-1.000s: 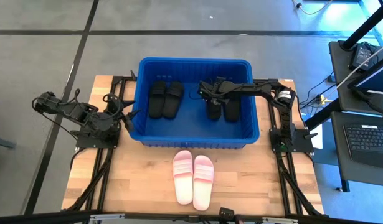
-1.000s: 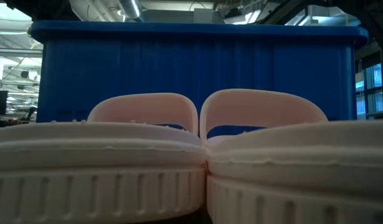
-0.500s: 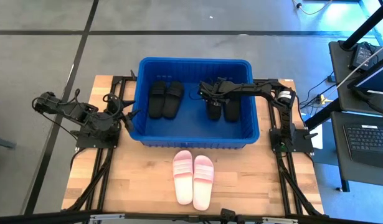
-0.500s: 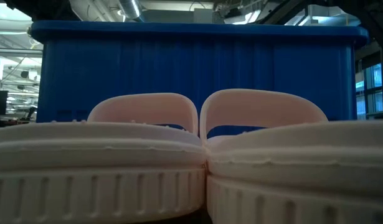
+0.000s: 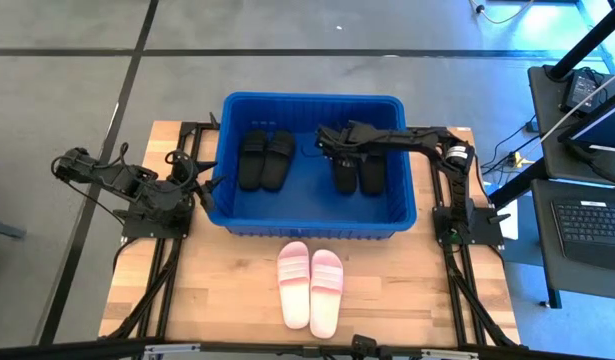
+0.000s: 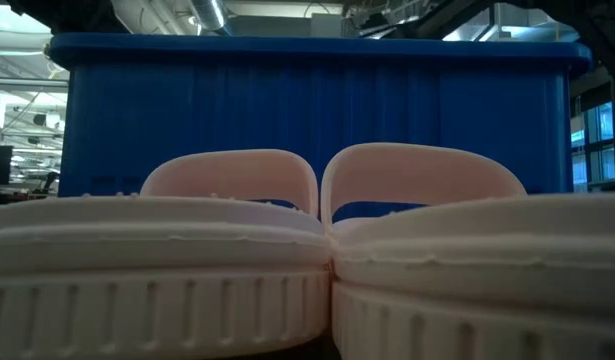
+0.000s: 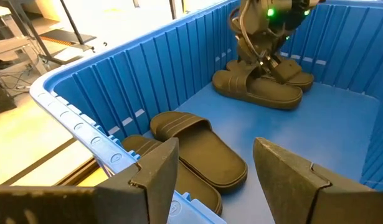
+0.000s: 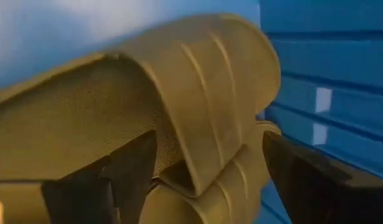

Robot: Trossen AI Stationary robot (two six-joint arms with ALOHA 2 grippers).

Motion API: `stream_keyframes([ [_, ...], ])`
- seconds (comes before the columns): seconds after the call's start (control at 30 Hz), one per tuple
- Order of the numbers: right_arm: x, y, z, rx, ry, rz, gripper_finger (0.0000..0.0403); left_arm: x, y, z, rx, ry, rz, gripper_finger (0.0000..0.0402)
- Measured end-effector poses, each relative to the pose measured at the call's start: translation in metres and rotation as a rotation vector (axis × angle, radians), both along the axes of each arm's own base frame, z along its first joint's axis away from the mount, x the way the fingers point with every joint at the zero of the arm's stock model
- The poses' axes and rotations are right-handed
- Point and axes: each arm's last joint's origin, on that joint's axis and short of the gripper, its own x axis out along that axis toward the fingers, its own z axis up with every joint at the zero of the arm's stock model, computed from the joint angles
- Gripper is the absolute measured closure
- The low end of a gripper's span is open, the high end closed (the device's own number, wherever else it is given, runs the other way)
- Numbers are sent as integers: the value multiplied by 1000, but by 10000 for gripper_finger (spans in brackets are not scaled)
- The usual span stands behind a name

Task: Pick and place slides into bin
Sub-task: Put the pink slide into the blue bin

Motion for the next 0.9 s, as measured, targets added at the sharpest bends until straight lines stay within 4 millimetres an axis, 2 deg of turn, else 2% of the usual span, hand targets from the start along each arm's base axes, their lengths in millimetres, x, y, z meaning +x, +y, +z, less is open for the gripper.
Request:
stream_keyframes([
  [0.3, 9, -4, 46, -6, -30, -29, 112, 0, 0, 0, 0, 0, 0, 200],
  [0.4, 13, -5, 66, -11, -90, -52, 112, 0, 0, 0, 0, 0, 0, 200],
  [0.6, 25, -4, 103, 90, -281, -19, 112, 0, 0, 0, 0, 0, 0, 200],
  [0.77, 30, -1, 121, 101, -355, 8, 112, 0, 0, 0, 0, 0, 0, 200],
  [0.9, 33, 2, 124, 96, -377, 10, 112, 0, 0, 0, 0, 0, 0, 200],
])
